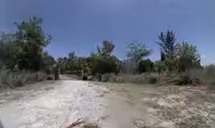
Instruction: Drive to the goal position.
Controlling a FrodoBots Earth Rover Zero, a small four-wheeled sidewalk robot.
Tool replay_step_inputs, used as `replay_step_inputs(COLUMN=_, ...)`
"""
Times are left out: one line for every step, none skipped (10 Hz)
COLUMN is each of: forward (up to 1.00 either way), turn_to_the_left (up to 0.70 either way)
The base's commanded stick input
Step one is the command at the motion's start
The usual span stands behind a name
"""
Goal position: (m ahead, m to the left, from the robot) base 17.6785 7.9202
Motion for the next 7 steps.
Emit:
replay_step_inputs(forward=0.70, turn_to_the_left=0.00)
replay_step_inputs(forward=0.70, turn_to_the_left=0.00)
replay_step_inputs(forward=0.70, turn_to_the_left=0.00)
replay_step_inputs(forward=0.70, turn_to_the_left=0.00)
replay_step_inputs(forward=0.70, turn_to_the_left=0.00)
replay_step_inputs(forward=0.70, turn_to_the_left=0.00)
replay_step_inputs(forward=0.70, turn_to_the_left=0.00)
